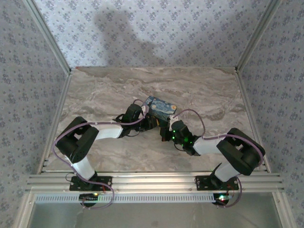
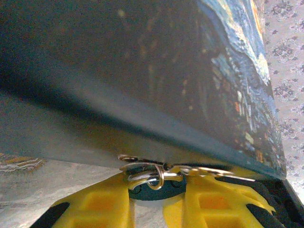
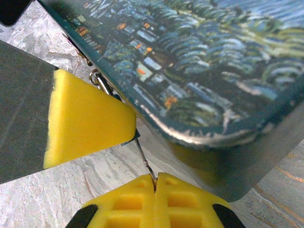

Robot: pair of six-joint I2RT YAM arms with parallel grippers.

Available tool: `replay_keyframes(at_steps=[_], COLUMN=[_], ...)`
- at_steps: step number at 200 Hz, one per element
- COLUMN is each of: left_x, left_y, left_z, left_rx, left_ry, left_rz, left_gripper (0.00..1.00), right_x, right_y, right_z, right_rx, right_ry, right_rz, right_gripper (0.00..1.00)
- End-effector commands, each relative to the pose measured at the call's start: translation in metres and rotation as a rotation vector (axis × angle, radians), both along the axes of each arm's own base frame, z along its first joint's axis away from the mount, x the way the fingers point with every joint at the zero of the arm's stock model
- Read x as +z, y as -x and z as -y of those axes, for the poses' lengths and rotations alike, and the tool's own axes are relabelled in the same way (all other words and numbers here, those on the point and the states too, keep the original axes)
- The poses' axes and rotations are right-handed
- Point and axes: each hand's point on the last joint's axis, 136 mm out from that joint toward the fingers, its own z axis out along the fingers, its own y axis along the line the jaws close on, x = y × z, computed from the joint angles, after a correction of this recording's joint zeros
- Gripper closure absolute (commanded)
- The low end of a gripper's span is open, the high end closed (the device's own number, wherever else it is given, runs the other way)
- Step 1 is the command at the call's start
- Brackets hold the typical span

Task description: Unlock the padlock with the key

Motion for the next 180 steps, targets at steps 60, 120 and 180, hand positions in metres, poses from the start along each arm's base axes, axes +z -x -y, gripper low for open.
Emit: replay_keyframes(at_steps=[60, 120, 180], left_x=[0.0128, 0.0128, 0.0122], left_y=[-0.0018, -0.0019, -0.0019], left_z=[0.01, 0.0099, 0.0099], left_rx=[-0.011, -0.011, -0.01], left_ry=[0.036, 0.036, 0.036], left_rz=[0.012, 0.013, 0.01], left_gripper=[0.76, 0.76, 0.76], right_x=[0.0175, 0.0149, 0.0125], right_y=[-0.0078, -0.0059, -0.0032], right_z=[-0.0024, -0.0015, -0.0017], right_rx=[-0.027, -0.027, -0.024], right_ry=[-0.056, -0.052, -0.046], right_rz=[0.044, 0.039, 0.036], right_gripper=[1.0, 1.0, 1.0])
